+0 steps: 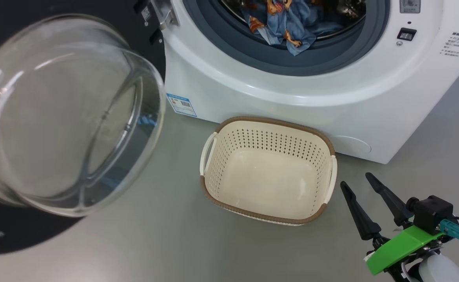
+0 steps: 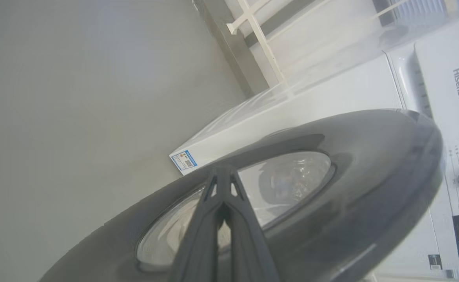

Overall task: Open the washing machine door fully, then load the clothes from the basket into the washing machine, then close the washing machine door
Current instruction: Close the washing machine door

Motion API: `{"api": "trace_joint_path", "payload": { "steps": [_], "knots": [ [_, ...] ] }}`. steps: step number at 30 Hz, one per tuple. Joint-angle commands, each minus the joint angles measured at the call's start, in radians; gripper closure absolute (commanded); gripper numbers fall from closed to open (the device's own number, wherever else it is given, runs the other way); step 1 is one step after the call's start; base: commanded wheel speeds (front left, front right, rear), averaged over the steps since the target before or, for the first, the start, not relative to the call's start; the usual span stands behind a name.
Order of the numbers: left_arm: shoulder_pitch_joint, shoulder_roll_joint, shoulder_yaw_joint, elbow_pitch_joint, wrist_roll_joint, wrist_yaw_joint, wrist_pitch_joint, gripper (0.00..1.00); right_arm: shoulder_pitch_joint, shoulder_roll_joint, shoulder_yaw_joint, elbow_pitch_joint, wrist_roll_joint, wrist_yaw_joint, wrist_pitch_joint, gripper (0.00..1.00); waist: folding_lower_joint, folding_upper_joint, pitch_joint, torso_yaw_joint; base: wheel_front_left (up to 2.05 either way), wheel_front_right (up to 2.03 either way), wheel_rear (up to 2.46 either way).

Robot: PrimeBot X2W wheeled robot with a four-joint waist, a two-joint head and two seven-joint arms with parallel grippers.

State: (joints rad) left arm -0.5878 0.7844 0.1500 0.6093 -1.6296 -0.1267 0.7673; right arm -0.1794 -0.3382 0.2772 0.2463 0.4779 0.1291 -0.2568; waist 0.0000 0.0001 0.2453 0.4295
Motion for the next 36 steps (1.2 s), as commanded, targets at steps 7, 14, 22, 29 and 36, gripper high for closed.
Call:
{"api": "trace_joint_path", "payload": {
  "steps": [7, 14, 22, 29, 36],
  "knots": [
    [0.051, 0.023, 0.008, -0.185, -0.033, -0.004, 0.147, 1.0, 0.046, 0.012, 0.0, -0.025, 0.008, 0.002, -0.005, 0.0, 0.0, -0.0001, -0.043, 0.011, 0.0, 0.0, 0.0],
    [0.096, -0.005, 0.034, -0.359, -0.083, -0.004, 0.294, 1.0, 0.072, 0.015, -0.024, -0.035, 0.012, 0.002, -0.005, 0.0, 0.0, -0.0001, -0.063, 0.009, 0.0, 0.0, 0.0],
    [0.146, -0.098, 0.047, -0.548, -0.093, -0.004, 0.4, 1.0, 0.081, 0.02, -0.038, -0.043, 0.006, 0.002, -0.005, 0.0, 0.0, -0.0001, -0.073, -0.02, 0.0, 0.0, 0.0],
    [0.15, -0.165, 0.042, -0.642, -0.09, -0.004, 0.462, 1.0, 0.082, 0.028, -0.05, -0.048, 0.003, 0.002, -0.005, 0.0, 0.0, -0.0001, -0.078, -0.06, 0.0, 0.0, 0.0],
    [0.113, -0.253, 0.034, -0.698, -0.075, -0.004, 0.487, 1.0, 0.086, 0.045, -0.066, -0.057, -0.002, 0.002, -0.005, 0.0, 0.0, -0.0001, -0.076, -0.124, 0.0, 0.0, 0.0]
  ]
}}
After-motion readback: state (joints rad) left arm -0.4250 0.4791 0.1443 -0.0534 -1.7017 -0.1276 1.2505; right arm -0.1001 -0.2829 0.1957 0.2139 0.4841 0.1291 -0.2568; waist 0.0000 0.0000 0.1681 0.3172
